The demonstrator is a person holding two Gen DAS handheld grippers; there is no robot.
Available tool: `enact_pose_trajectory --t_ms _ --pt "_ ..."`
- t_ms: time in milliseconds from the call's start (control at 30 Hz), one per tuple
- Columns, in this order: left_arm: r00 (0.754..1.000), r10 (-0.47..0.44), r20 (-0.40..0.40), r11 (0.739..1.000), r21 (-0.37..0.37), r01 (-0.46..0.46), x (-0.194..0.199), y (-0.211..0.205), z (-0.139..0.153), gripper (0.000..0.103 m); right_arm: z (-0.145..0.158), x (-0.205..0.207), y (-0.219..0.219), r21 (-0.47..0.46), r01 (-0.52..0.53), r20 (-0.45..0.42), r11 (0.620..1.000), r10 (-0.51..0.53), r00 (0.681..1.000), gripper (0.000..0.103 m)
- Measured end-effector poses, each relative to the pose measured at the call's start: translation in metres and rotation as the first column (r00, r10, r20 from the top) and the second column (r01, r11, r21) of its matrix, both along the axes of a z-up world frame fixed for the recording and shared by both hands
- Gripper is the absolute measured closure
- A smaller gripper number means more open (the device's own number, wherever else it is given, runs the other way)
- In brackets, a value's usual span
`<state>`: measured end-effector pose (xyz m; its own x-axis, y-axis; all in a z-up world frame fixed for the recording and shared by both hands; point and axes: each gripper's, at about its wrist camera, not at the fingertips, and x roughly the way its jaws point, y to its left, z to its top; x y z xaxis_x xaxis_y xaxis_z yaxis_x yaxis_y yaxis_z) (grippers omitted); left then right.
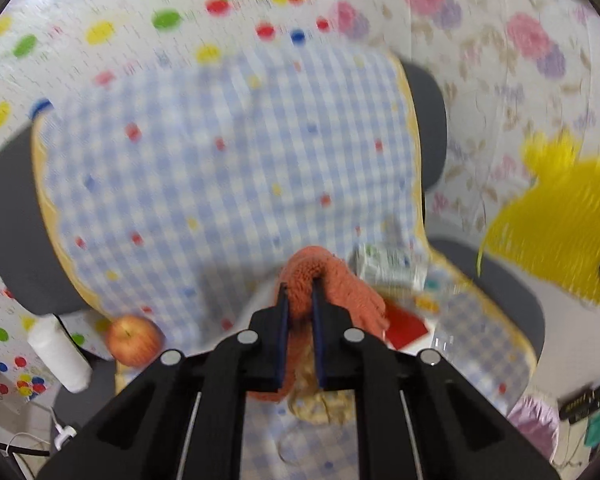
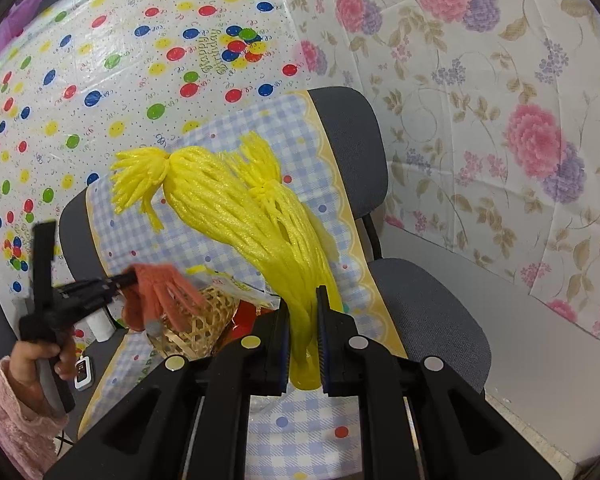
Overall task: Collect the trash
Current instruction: 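Grasp the orange glove with the left tool while the right tool holds the yellow net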
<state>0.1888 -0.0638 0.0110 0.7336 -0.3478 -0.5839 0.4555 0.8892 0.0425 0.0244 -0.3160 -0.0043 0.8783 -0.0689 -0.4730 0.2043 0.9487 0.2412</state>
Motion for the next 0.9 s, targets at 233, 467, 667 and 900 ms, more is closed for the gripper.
enact_pose_trajectory --t_ms 233,467,667,900 --pt "0.994 0.036 0.103 0.996 -0.083 -0.028 -0.029 0.004 0.057 0.095 0.02 -0.011 0.002 0.004 0.012 0.072 1.0 -0.012 0.997 0.091" --pt "0.986 -0.024 0.164 0.994 -0.1 0.04 -0.099 -0.028 0.05 0.095 0.019 -0.049 0.001 -0.03 0.069 0.034 0.997 -0.068 0.997 0.091" --pt "0.985 -0.118 0.13 0.987 -0.093 0.13 -0.157 -0.062 0.001 0.095 0.006 -0.11 -0.01 -0.047 0.153 -0.014 0.987 -0.154 0.988 0.091" --pt "0.96 -0.261 0.101 0.958 -0.091 0.27 -0.225 -0.092 -0.047 0.095 -0.021 -0.187 -0.02 -0.053 0.268 -0.096 0.962 -0.272 0.957 0.091"
